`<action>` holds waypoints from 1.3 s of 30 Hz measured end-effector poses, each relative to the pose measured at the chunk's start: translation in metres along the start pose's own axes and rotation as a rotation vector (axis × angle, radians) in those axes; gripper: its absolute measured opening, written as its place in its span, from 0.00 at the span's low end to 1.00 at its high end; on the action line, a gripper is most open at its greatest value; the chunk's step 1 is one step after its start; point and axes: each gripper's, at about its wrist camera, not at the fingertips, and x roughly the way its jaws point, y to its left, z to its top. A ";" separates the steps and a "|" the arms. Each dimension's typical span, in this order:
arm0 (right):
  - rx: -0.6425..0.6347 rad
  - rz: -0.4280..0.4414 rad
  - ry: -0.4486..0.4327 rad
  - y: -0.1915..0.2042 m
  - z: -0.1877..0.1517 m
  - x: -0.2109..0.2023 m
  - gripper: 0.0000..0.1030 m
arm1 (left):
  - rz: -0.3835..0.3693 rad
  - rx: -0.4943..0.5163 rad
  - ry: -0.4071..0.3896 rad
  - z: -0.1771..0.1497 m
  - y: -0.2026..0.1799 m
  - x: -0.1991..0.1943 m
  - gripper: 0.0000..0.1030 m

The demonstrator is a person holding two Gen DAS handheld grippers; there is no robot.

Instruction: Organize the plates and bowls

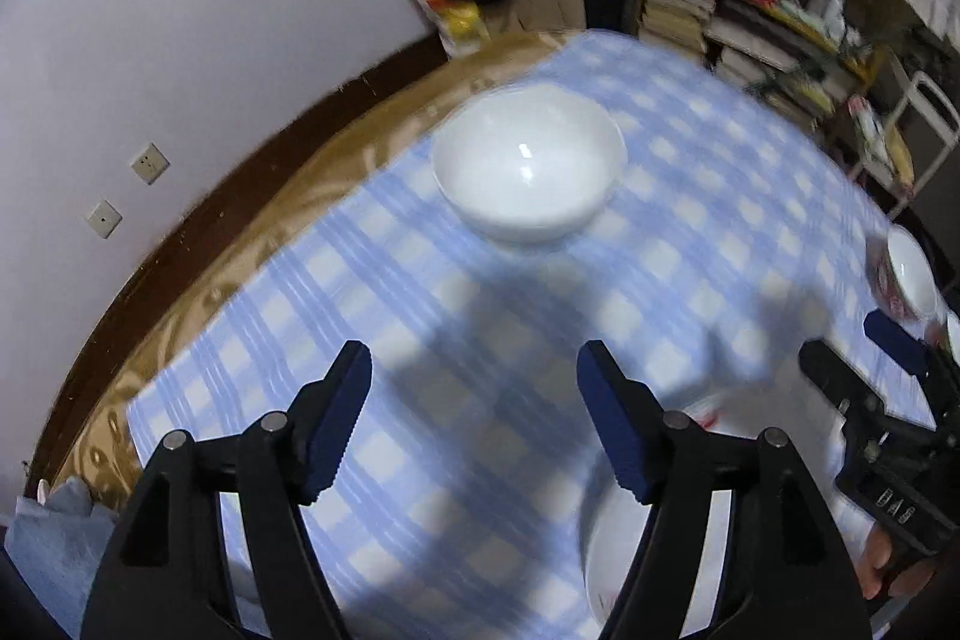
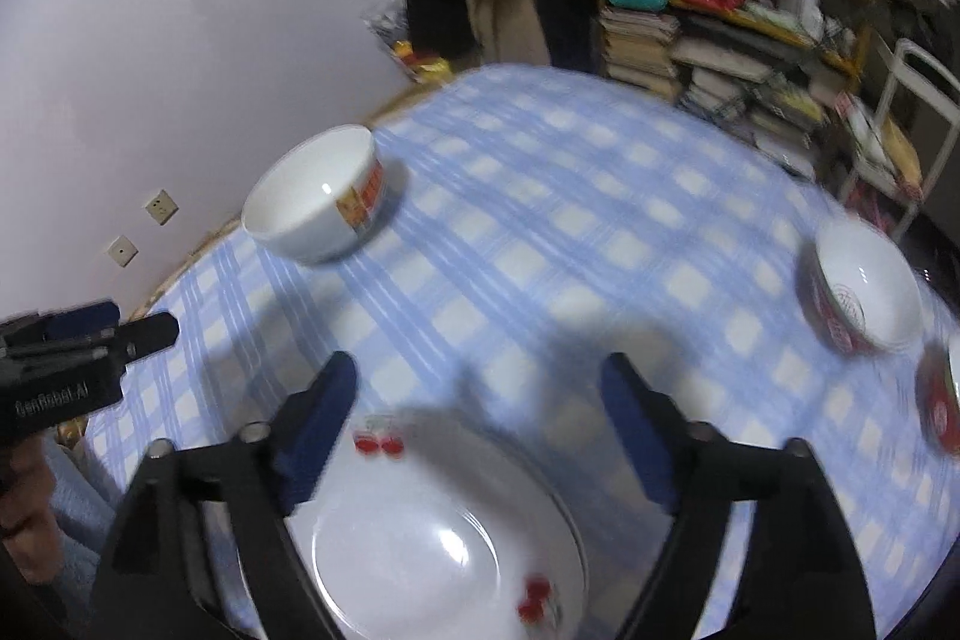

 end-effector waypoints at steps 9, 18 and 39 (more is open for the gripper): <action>-0.079 0.020 -0.018 0.029 0.054 0.042 0.94 | 0.059 -0.048 -0.055 0.060 0.025 0.035 0.79; -0.055 0.064 -0.006 0.046 0.094 0.079 0.94 | -0.017 -0.117 0.015 0.076 0.037 0.096 0.79; 0.166 0.198 0.308 0.053 0.099 0.177 0.39 | -0.173 -0.118 0.112 0.075 0.026 0.152 0.23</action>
